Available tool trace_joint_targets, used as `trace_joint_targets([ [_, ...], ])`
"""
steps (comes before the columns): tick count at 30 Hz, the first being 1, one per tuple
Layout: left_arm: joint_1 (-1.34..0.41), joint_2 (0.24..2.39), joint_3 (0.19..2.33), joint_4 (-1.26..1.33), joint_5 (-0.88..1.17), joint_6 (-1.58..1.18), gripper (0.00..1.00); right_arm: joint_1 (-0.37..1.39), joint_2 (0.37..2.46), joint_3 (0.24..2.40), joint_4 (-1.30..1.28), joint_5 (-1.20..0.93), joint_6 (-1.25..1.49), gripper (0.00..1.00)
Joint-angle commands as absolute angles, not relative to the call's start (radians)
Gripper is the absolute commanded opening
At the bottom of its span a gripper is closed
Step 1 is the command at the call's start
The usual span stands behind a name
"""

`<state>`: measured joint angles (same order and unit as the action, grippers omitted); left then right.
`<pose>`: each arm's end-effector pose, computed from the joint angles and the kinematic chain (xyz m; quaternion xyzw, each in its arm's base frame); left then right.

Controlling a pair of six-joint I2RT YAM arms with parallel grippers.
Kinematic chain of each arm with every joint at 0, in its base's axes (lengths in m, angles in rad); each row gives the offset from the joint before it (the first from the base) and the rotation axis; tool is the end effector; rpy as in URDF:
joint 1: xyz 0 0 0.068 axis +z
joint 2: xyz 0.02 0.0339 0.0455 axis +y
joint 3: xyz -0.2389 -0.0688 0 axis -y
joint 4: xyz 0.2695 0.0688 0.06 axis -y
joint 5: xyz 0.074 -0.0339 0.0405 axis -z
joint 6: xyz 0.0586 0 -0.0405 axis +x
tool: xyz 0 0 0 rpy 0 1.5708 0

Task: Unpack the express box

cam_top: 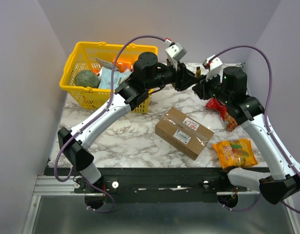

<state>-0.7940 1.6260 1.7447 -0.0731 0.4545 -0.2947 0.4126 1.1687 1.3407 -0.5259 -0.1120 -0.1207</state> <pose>0.2762 -0.3177 0.4493 0.3241 0.6119 -0.4980 0.5220 0.2775 0.1286 0.3928 -0.2467 0.7819 0.1284 0.5580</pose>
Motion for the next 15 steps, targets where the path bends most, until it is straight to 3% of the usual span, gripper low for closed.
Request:
trace_joint_targets([
  [1,-0.811,1.666,1.798,-0.038,0.387,-0.275,0.42,0.417,1.167,1.373,-0.545,-0.16,-0.094,0.01],
  [15,-0.816,1.698,1.816,-0.074,0.239,-0.275,0.34,0.416,1.129,1.335,-0.529,-0.173,-0.058,0.0],
])
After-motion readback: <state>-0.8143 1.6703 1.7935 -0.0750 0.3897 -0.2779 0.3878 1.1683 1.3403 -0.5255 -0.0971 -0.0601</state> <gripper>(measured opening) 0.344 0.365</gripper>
